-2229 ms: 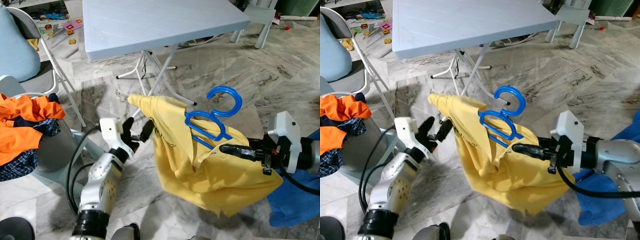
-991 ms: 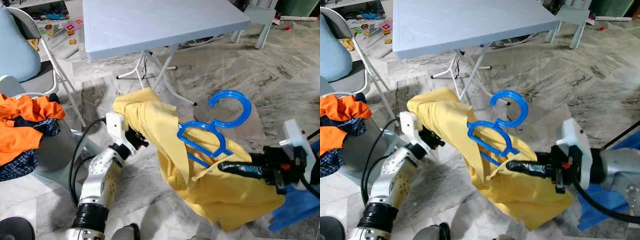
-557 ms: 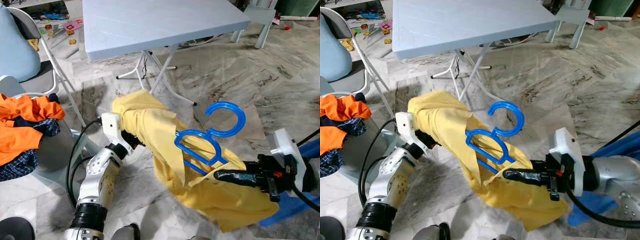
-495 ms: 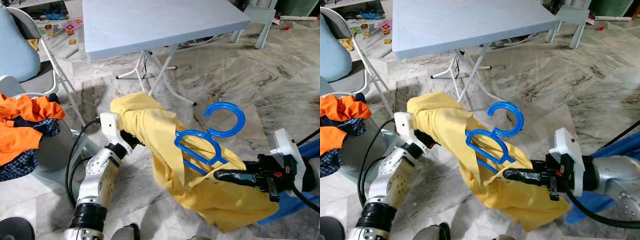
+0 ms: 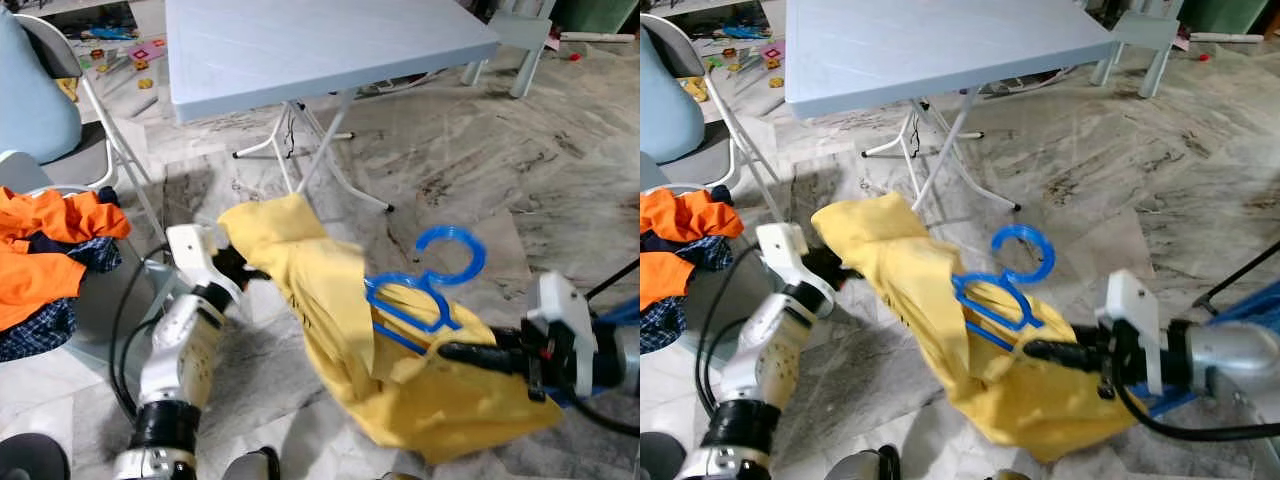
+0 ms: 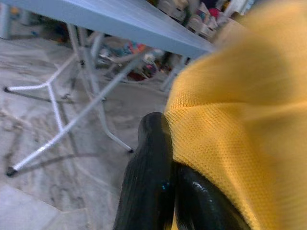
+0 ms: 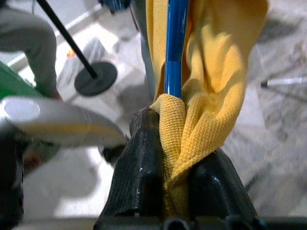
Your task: Hang hanger
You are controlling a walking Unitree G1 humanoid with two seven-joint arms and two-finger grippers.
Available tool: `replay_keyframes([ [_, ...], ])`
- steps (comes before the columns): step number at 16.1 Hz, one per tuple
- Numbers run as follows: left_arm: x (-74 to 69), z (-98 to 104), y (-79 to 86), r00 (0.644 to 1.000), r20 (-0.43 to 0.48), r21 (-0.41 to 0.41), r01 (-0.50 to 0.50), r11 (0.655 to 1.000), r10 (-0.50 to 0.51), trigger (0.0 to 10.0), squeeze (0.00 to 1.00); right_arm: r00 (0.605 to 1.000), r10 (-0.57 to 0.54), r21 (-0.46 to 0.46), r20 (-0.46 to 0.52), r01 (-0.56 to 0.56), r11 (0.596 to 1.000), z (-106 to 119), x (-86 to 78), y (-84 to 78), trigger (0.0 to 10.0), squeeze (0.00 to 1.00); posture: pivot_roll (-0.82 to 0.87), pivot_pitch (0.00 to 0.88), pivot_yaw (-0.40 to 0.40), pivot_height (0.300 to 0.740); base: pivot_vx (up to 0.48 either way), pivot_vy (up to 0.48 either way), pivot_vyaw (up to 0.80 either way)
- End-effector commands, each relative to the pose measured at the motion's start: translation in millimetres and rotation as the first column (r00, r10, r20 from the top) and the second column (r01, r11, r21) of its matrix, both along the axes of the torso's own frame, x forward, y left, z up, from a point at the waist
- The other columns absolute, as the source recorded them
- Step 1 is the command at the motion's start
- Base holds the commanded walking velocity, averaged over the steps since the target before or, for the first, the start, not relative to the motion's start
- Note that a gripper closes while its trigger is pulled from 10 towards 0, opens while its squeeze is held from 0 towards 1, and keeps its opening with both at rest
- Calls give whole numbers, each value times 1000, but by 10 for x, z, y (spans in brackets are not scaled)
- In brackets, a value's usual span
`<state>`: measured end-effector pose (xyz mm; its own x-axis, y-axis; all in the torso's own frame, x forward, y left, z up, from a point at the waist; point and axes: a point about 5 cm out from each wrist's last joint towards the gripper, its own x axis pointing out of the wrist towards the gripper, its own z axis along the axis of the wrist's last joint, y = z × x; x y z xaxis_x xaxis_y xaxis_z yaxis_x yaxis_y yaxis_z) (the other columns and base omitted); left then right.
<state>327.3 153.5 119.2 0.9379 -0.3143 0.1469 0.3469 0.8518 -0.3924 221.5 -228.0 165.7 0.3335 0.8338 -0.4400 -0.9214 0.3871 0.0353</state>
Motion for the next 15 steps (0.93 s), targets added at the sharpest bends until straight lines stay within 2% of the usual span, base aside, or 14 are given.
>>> replay_keyframes([
  [1, 24, 33, 100, 999, 5, -10, -51, 999, 51, 0, 0, 1000, 21, -26, -13, -22, 999, -22, -29, -25, 10000, 0, -121, 174, 8, 740, 0, 0, 0],
  [6, 95, 15, 343, 984, -31, 22, -175, 984, 175, 0, 0, 995, 54, -109, -89, -64, 992, -163, -185, -225, 10000, 0, -122, 173, 11, 740, 0, 0, 0],
  [7, 111, 0, 403, 977, -47, 37, -205, 978, 207, 0, 0, 992, 68, -133, -108, -82, 988, -172, -248, -320, 10000, 0, -123, 174, 11, 740, 0, 0, 0],
  [9, 119, -19, 442, 971, -64, 53, -229, 972, 232, 0, 0, 991, 68, -152, -118, -86, 985, -176, -282, -390, 10000, 0, -123, 174, 11, 740, 0, 0, 0],
  [11, 108, -137, 562, 940, -121, 115, -305, 945, 318, 0, 0, 984, 120, -138, -134, -138, 981, -75, -402, -530, 10000, 0, -122, 177, 13, 740, 0, 0, 0],
  [14, 91, -219, 640, 916, -150, 195, -343, 919, 373, 0, 0, 979, 162, -85, -123, -172, 981, 125, -449, -528, 10000, 0, -122, 184, 14, 740, 0, 0, 0],
  [15, 68, -282, 672, 903, -157, 270, -350, 897, 399, 0, 0, 976, 195, -33, -92, -199, 979, 314, -452, -485, 10000, 0, -132, 188, 15, 740, 0, 0, 0],
])
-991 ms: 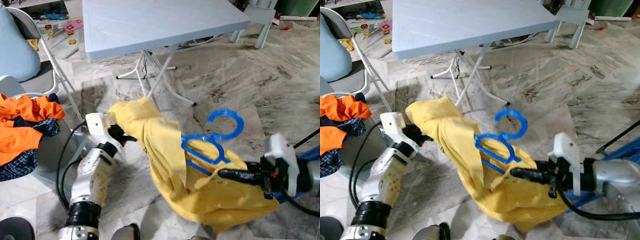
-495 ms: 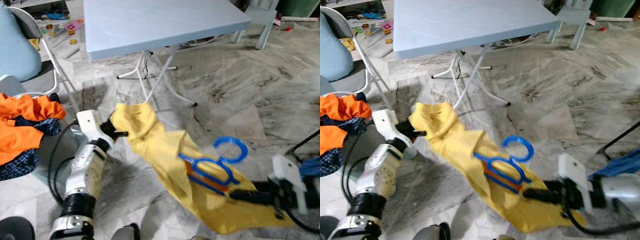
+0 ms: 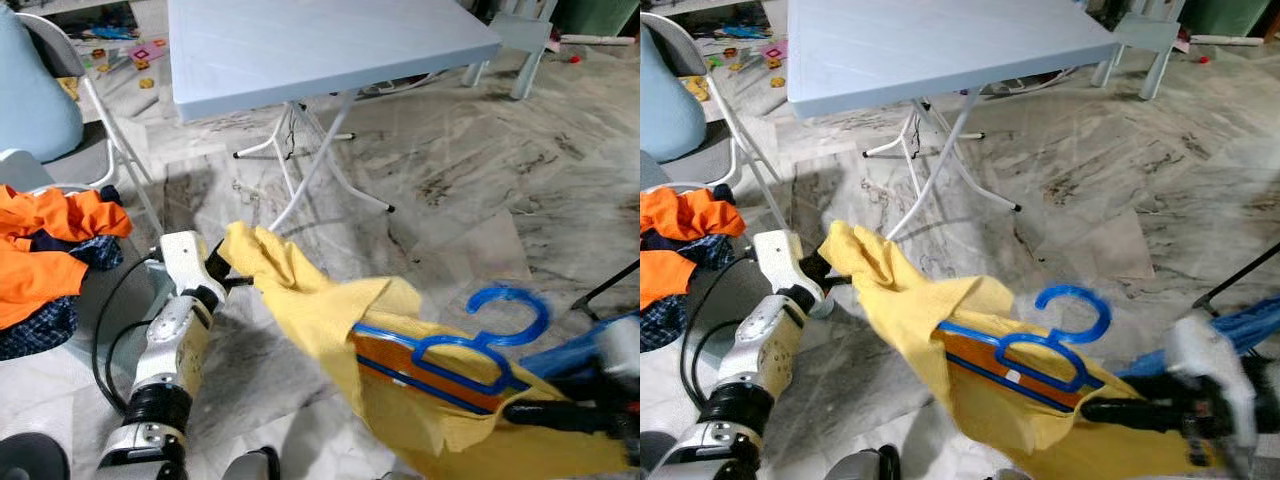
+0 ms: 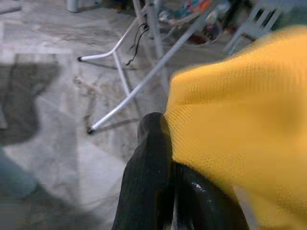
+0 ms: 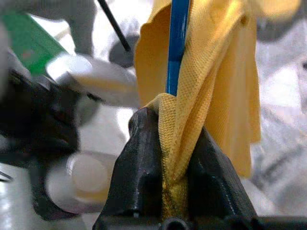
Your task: Hang hanger
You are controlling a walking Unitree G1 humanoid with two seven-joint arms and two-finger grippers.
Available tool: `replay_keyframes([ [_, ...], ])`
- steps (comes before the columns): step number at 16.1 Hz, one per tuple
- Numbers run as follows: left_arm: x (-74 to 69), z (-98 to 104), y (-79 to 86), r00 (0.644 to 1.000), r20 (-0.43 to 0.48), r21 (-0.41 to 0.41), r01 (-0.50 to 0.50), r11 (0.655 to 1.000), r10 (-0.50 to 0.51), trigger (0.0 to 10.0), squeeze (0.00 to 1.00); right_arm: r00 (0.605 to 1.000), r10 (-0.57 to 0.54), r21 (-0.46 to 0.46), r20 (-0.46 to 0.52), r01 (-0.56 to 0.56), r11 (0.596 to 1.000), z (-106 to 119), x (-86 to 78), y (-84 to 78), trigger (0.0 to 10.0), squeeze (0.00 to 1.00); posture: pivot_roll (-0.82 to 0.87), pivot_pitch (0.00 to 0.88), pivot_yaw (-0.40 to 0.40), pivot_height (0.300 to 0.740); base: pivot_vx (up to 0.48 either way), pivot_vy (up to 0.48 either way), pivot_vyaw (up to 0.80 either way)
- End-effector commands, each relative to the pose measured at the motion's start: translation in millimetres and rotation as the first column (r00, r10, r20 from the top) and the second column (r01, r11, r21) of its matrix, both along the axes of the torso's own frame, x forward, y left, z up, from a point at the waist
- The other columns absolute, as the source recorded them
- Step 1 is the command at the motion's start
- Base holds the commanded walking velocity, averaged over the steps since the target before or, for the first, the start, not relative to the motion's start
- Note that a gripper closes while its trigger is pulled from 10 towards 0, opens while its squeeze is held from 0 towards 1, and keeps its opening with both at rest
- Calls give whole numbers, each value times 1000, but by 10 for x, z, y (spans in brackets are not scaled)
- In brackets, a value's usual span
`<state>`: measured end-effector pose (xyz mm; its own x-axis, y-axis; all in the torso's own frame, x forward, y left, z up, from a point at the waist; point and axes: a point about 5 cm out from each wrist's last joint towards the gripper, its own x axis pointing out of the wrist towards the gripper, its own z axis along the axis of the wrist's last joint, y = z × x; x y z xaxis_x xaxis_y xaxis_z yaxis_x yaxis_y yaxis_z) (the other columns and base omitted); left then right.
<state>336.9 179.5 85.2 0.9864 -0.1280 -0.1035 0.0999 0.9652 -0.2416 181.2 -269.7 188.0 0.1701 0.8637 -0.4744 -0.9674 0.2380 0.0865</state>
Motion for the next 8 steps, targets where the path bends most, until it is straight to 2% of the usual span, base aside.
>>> replay_keyframes([
  [1, -45, 10, 401, 984, 2, 83, -178, 981, 179, 0, 0, 998, 60, 21, 1, -60, 998, 233, -34, -23, 10000, 0, -134, 189, 15, 740, 0, 0, 0],
  [3, -84, -104, 283, 992, -42, 117, -113, 987, 118, 0, 0, 993, 74, 114, 90, -84, 990, 539, 63, 77, 10000, 0, -143, 192, 15, 740, 0, 0, 0],
  [4, -96, -150, 244, 993, -63, 136, -87, 987, 96, 0, 0, 991, 66, 148, 118, -83, 985, 618, 95, 96, 10000, 0, -144, 192, 15, 740, 0, 0, 0],
  [6, -159, -303, 80, 992, -125, 157, 9, 988, 11, 0, 0, 968, -35, 296, 249, -42, 954, 886, 290, 159, 10000, 0, -142, 191, 13, 740, 0, 0, 0],
  [8, -246, -469, -39, 974, -216, 191, 116, 975, -74, 0, 0, 941, -121, 400, 316, -16, 917, 1035, 411, 215, 10000, 0, -137, 189, 12, 740, 0, 0, 0],
])
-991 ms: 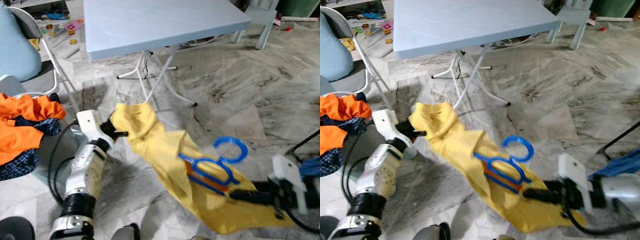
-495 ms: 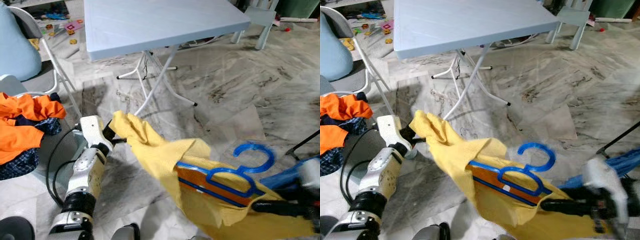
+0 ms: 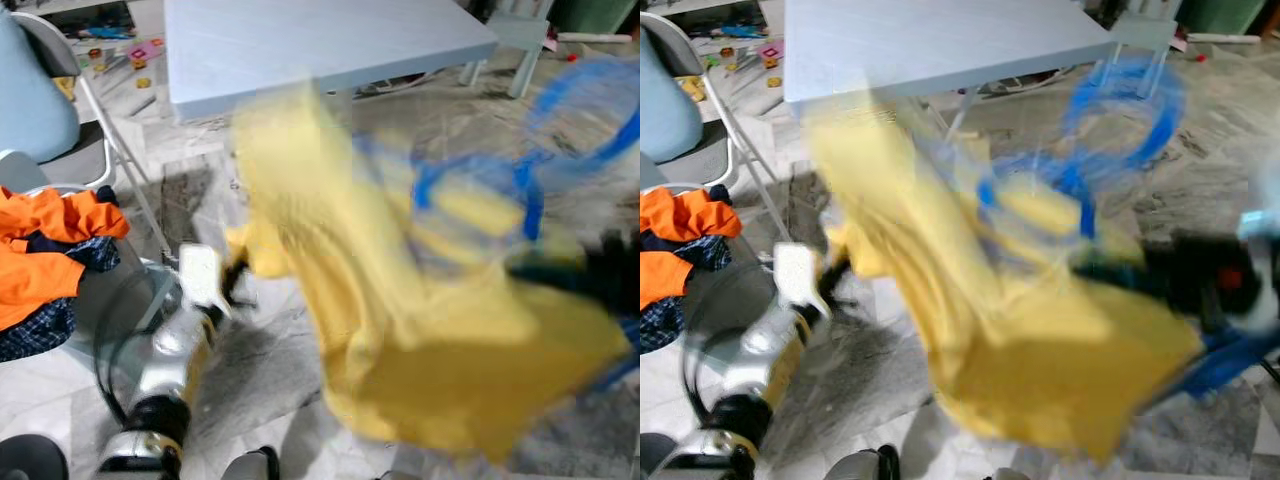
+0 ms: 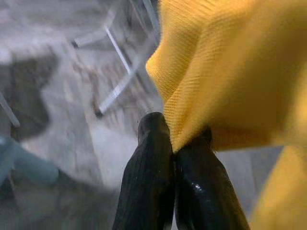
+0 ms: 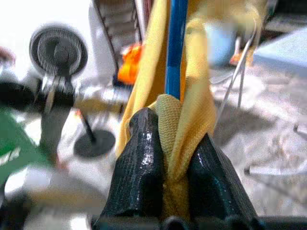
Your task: Hang hanger
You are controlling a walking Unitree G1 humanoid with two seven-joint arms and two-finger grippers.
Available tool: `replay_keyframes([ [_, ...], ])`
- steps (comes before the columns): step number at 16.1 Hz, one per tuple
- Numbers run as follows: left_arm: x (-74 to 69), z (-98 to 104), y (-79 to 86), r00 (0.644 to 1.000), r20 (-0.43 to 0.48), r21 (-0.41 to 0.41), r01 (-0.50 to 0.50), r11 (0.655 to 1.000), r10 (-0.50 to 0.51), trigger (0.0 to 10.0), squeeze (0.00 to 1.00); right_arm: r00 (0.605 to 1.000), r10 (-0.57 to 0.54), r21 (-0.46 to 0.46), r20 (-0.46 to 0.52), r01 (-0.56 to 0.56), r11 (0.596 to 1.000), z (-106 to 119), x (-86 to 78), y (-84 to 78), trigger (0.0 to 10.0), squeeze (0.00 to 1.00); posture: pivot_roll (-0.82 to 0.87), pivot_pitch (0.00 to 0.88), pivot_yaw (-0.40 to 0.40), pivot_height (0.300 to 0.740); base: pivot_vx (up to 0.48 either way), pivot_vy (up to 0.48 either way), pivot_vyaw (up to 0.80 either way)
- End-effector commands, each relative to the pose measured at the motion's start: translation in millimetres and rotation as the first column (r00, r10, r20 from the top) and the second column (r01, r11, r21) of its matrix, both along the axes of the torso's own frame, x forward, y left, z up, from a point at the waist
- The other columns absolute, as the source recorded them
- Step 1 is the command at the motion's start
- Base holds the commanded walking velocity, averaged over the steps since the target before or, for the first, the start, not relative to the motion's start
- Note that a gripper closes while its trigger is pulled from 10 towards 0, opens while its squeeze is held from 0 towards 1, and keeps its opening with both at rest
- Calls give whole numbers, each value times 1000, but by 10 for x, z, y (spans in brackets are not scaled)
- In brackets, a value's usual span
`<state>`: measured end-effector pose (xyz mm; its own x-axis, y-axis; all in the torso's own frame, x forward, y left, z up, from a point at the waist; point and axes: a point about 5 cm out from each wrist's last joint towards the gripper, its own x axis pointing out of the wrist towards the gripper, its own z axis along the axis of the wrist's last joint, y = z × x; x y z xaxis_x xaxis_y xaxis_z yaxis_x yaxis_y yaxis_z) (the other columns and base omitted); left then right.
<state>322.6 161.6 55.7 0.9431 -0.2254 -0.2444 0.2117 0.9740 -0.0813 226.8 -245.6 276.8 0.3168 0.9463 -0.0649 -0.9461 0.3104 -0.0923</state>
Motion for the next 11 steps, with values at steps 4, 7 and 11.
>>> replay_keyframes([
  [4, -157, -268, 24, 984, -159, 66, 97, 993, -85, 0, 0, 984, -141, 126, 113, 127, 984, 240, 173, -37, 10000, 0, -133, 178, 11, 740, 0, 0, 0],
  [7, -172, -248, -78, 978, -132, 109, 176, 978, -162, 0, 0, 957, -255, 122, 140, 239, 963, 184, 332, -47, 10000, 0, -132, 176, 12, 740, 0, 0, 0],
  [11, 36, 105, 80, 997, 78, 237, 4, 971, -23, 10000, 1000, 998, -67, -318, 21, 70, 946, -486, 151, 67, 10000, 0, -125, 171, 10, 740, 0, 0, 0],
])
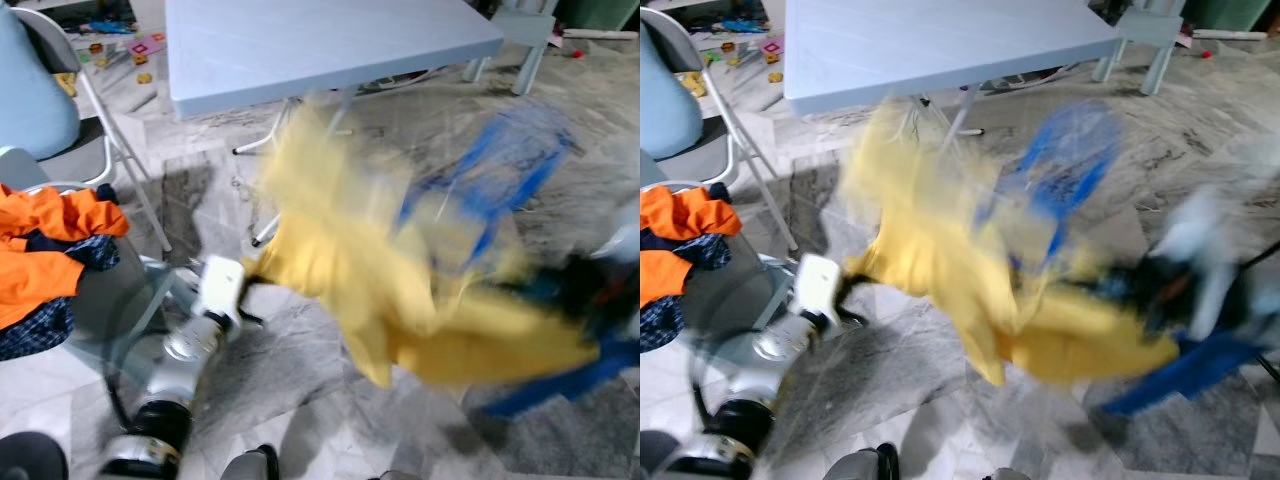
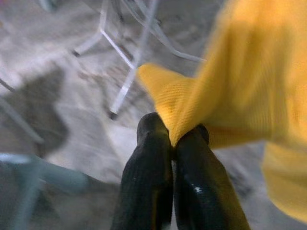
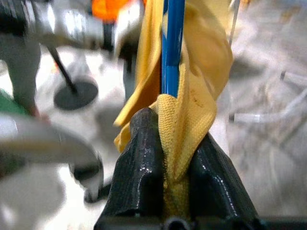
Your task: Hang hanger
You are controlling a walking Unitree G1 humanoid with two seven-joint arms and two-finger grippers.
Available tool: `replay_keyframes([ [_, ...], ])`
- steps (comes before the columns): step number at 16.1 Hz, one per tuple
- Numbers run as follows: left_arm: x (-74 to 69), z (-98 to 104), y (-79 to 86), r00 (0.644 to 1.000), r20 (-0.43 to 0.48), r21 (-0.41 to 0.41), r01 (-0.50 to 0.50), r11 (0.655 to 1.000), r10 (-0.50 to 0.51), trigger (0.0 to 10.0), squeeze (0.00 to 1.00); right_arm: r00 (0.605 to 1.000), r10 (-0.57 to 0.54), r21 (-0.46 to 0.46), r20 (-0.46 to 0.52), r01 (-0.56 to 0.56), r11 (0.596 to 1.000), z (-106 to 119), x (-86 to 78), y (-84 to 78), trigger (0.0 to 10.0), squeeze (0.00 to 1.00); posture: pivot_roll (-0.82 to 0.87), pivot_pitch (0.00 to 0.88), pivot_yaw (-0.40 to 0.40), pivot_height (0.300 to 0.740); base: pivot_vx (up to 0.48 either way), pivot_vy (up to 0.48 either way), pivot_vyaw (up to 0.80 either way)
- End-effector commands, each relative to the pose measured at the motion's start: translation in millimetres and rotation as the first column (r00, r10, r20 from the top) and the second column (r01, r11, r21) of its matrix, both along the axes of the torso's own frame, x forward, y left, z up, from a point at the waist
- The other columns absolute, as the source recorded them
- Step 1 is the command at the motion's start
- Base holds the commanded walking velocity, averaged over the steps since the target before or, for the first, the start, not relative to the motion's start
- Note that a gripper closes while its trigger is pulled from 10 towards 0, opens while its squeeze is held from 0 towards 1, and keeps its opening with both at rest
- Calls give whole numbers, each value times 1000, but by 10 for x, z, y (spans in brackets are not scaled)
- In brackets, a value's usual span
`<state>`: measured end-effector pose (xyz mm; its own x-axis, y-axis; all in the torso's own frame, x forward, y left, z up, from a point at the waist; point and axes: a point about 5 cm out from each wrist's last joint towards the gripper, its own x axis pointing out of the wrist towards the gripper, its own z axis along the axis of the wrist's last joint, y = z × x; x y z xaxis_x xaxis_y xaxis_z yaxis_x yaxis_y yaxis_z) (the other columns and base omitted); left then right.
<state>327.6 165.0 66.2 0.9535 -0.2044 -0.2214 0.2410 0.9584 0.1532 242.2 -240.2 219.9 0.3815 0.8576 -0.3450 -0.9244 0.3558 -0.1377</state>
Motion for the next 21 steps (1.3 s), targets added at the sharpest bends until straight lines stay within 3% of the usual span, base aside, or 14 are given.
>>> replay_keyframes([
  [1, -33, -51, 89, 999, -38, 119, -3, 993, 8, 10000, 1000, 990, -77, -71, 121, 86, 994, 5, 147, -3, 10000, 0, -125, 171, 10, 740, 0, 0, 0],
  [2, -63, -83, 92, 998, -65, 132, 21, 991, -13, 10000, 1000, 958, -195, -96, 210, 219, 971, -66, 330, 5, 10000, 0, -115, 172, 9, 740, 0, 0, 0],
  [4, -122, -130, 78, 994, -87, 161, 83, 983, -69, 10000, 1000, 923, -246, -143, 295, 298, 944, -190, 464, 79, 10000, 0, -111, 174, 12, 740, 0, 0, 0],
  [5, -158, -160, 81, 990, -102, 177, 111, 978, -94, 10000, 1000, 914, -272, -118, 300, 319, 940, -275, 511, 157, 10000, 0, -103, 172, 15, 740, 0, 0, 0],
  [8, -219, -175, 69, 983, -126, 195, 153, 969, -130, 10000, 1000, 901, -336, -67, 275, 367, 928, -590, 620, 408, 10000, 0, -79, 167, 23, 740, 0, 0, 0],
  [10, -185, -64, 82, 996, -38, 172, 92, 981, -87, 10000, 1000, 901, -366, -89, 233, 394, 915, -824, 629, 477, 10000, 0, -64, 160, 27, 740, 0, 0, 0],
  [12, -140, 113, -2, 994, 60, 116, 86, 989, -93, 10000, 1000, 906, -359, -119, 224, 391, 913, -910, 639, 522, 10000, 0, -49, 141, 39, 740, 0, 0, 0],
  [16, -105, 127, -150, 991, 60, 72, 113, 991, -117, 10000, 1000, 904, -391, -152, 171, 417, 896, -967, 836, 601, 10000, 0, -50, 100, 87, 740, 0, 0, 0],
  [18, -88, 84, -215, 993, 53, 57, 104, 993, -107, 10000, 1000, 864, -476, -138, 166, 498, 856, -1019, 956, 661, 10000, 0, -50, 76, 95, 740, 0, 0, 0],
  [21, -86, -6, -208, 999, 46, 12, 15, 1000, -16, 10000, 1000, 757, -644, -35, 106, 650, 759, -1209, 977, 804, 10000, 0, -45, 46, 81, 740, 0, 0, 0],
])
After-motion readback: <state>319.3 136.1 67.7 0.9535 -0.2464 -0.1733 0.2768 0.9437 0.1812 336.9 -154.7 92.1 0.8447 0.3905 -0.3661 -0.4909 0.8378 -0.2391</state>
